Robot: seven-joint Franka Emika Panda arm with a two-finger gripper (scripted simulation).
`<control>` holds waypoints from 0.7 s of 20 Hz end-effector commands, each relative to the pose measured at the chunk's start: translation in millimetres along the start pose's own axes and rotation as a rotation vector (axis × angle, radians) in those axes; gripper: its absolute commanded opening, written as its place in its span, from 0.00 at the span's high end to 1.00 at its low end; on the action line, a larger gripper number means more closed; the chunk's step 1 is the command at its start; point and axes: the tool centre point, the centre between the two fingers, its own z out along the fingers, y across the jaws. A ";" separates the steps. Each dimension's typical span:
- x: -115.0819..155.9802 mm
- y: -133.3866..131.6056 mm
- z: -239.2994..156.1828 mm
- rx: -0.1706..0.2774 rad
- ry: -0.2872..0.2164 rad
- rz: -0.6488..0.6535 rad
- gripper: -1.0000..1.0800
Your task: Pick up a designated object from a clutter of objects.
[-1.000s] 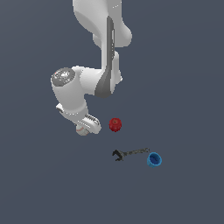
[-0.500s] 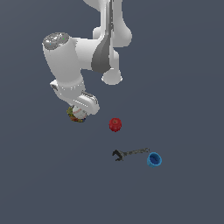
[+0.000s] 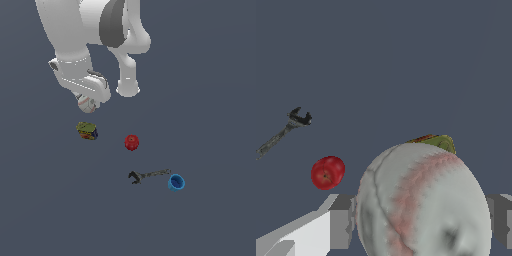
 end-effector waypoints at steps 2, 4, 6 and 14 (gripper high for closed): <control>-13.4 9.7 -31.3 -0.001 0.002 0.000 1.00; -20.1 14.6 -47.0 -0.001 0.002 0.000 1.00; -26.1 19.0 -61.4 -0.001 0.002 0.000 1.00; -42.3 30.8 -102.7 -0.001 0.002 0.000 1.00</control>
